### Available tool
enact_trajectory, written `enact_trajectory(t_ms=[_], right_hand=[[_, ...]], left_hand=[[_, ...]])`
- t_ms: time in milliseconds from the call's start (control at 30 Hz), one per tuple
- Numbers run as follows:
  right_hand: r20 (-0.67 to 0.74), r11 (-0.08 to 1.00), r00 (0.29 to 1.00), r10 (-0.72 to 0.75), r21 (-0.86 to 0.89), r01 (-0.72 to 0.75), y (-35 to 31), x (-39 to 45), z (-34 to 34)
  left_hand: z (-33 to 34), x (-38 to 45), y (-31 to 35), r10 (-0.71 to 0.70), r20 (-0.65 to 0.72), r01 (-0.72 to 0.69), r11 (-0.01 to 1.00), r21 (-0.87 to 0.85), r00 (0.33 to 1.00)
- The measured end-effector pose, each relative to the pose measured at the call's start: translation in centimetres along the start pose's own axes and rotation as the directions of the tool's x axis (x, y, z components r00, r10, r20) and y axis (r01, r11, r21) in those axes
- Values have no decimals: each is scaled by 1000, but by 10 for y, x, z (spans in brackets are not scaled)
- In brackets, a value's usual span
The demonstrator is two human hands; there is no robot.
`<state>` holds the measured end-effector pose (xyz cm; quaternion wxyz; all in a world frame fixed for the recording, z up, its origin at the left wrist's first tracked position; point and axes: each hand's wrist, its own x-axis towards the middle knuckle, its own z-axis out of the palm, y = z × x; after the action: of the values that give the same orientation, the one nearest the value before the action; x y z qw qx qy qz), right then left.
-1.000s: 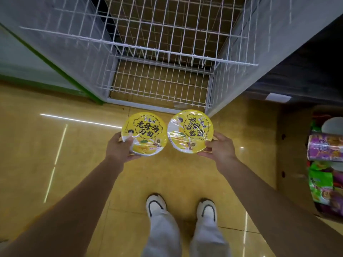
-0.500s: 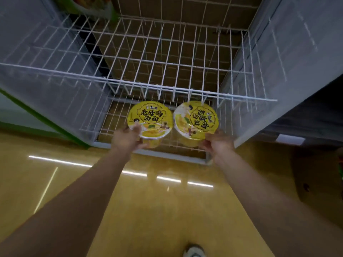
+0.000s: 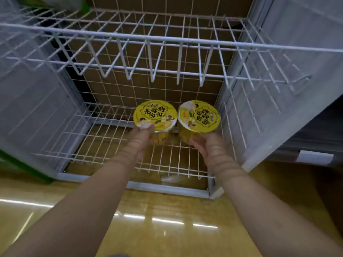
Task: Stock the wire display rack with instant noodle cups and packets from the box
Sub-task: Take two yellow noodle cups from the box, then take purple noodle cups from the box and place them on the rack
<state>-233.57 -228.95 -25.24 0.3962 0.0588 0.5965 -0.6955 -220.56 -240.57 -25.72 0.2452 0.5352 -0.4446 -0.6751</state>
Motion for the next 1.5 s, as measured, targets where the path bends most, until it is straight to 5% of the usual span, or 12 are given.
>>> enact_trajectory(t_ms=[233,367,667,1000,1500], right_hand=[[46,987,990,136,-95,-131,-5,-34,-11],[-19,964,982,187,-188,-187,-12,-75,-20],[20,936,942,335,-119,-330,-70,-206,-66],[-206,952,930,304,93,-290,-150,-320,-181],[-441,933,847,297,321,-161,-226,-368,-388]], left_hand=[[25,-36,14,-73,194,47,989,138,978],[28,-76,20,-130,141,93,965,246,981],[40,-214,43,-451,195,264,764,588,871],[138,-350,64,-503,349,114,681,723,791],[329,-484,17,-607,477,-102,547,831,635]])
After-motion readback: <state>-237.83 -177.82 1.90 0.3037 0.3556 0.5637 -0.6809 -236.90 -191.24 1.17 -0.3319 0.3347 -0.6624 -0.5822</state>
